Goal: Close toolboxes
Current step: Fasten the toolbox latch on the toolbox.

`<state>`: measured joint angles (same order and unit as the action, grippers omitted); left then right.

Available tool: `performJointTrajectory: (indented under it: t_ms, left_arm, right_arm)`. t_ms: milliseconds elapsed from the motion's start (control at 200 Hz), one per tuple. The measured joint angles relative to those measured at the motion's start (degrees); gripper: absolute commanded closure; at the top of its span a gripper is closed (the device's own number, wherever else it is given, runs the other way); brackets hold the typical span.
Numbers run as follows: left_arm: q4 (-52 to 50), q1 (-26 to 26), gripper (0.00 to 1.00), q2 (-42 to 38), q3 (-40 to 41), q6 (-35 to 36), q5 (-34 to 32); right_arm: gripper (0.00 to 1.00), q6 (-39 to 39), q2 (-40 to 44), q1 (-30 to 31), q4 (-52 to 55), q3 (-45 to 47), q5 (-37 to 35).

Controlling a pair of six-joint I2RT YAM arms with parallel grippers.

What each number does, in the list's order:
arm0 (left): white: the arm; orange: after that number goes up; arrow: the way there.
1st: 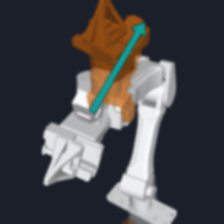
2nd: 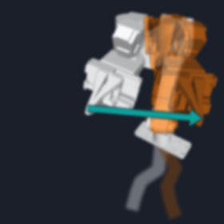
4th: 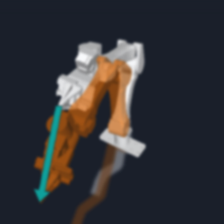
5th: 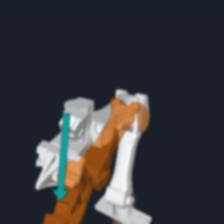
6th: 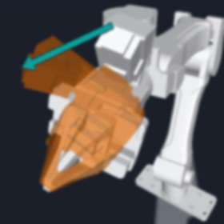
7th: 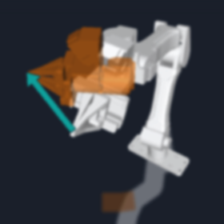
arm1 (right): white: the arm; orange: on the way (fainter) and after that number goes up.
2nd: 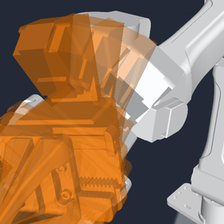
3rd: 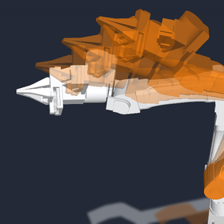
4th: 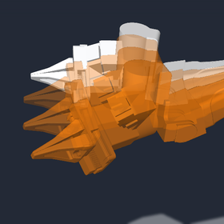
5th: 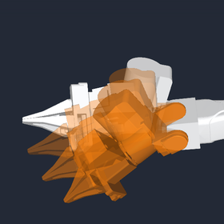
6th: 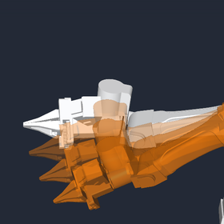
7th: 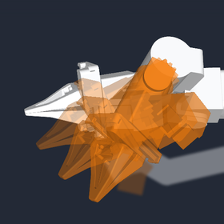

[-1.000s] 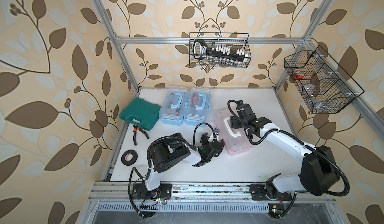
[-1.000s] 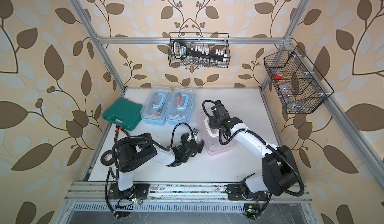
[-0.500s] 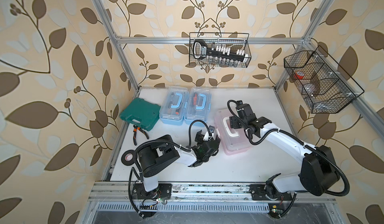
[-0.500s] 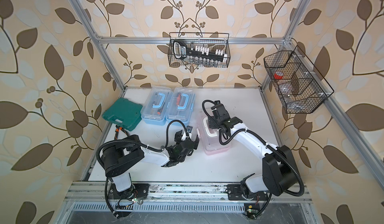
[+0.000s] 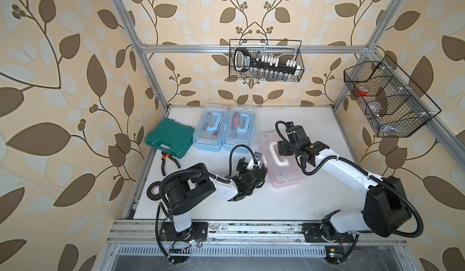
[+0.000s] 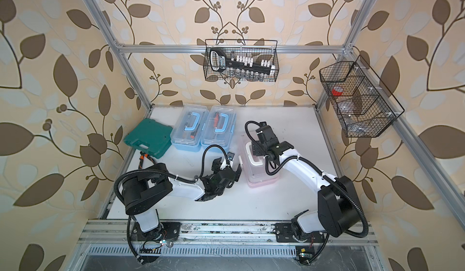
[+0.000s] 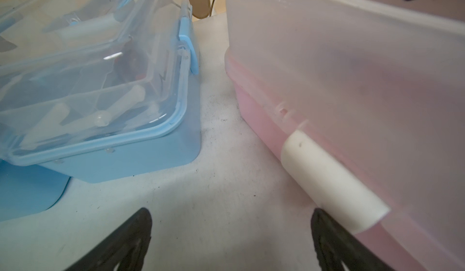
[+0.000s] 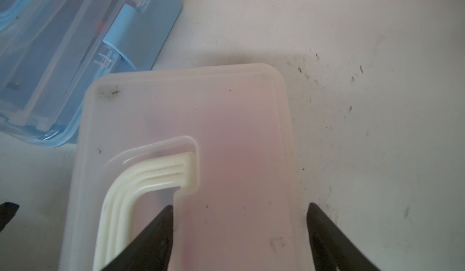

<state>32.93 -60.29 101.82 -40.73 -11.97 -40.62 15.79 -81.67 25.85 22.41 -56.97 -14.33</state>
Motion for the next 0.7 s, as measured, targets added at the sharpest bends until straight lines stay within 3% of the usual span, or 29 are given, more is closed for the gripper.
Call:
performJointTrajectory:
  t_ms: [420,700]
  left_arm:
    - [-2.7,1.2,0.01,-4.4,-0.4,-0.1,2.0]
    - [-7.6,1.9,0.01,-8.5,-0.9,-3.7,8.0]
  right_arm:
    - [0.23,-0.3,0.0,-0.1,0.0,0.0,0.7]
    - [0.23,-0.4,0.0,-0.1,0.0,0.0,2.6]
